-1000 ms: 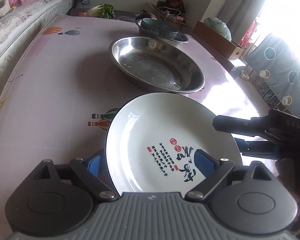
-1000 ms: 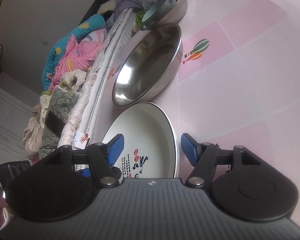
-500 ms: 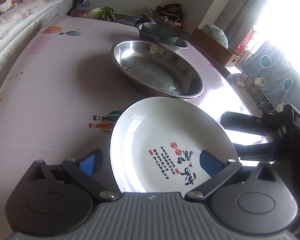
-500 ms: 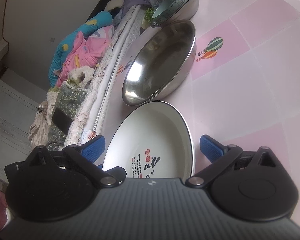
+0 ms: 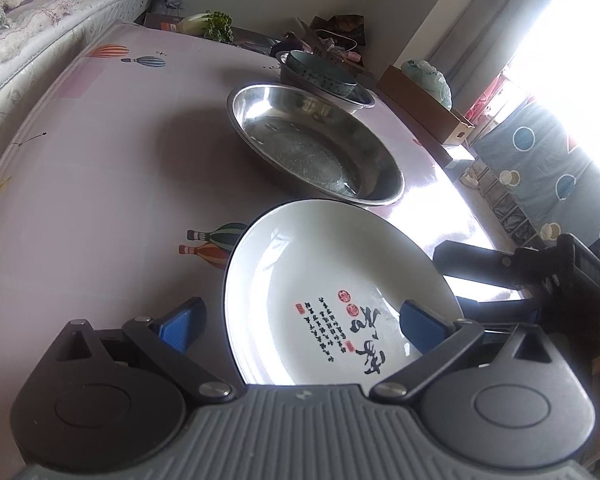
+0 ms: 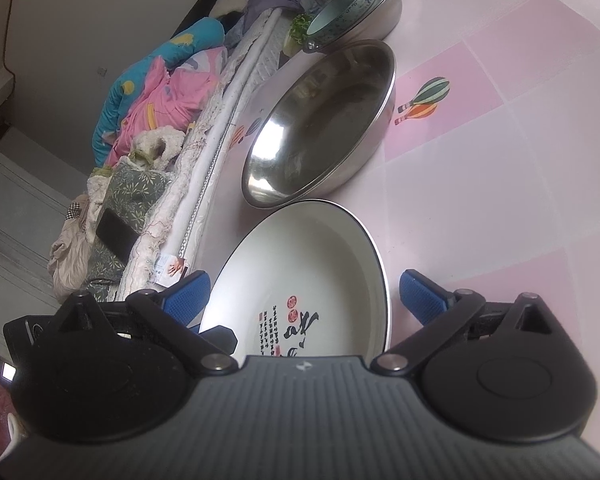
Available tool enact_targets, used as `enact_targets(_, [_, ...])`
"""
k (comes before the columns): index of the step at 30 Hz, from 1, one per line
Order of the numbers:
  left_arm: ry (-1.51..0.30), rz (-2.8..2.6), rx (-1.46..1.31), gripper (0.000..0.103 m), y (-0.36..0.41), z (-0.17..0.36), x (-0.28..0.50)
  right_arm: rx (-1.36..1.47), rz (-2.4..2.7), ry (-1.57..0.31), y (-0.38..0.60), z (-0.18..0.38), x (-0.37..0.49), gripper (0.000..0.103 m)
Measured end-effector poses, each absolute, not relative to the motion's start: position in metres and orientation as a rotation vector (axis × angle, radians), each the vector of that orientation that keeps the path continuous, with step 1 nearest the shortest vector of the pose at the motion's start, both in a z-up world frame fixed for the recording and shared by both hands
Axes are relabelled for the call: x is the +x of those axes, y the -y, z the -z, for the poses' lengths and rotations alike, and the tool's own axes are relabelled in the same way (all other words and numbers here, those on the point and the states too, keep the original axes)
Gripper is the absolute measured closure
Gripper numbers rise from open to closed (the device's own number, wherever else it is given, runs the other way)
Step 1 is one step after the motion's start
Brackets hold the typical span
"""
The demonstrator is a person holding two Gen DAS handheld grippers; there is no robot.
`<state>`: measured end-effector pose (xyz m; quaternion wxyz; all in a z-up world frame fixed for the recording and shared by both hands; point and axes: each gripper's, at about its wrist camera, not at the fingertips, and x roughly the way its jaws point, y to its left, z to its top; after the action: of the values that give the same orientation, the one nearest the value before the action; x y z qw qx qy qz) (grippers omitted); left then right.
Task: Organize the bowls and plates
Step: 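Lift the white calligraphy plate off the table with both grippers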
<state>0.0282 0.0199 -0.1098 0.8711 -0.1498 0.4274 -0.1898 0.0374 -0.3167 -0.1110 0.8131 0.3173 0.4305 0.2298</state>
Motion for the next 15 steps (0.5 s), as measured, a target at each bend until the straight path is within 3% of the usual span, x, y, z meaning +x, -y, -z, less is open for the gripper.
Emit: enact_targets(15, [-0.895,0.415,-0.388,0.0,-0.0298,0.1115,0.0305,0.679,-0.503,-0.899,0.3183,0.1122,0.0356,0.002])
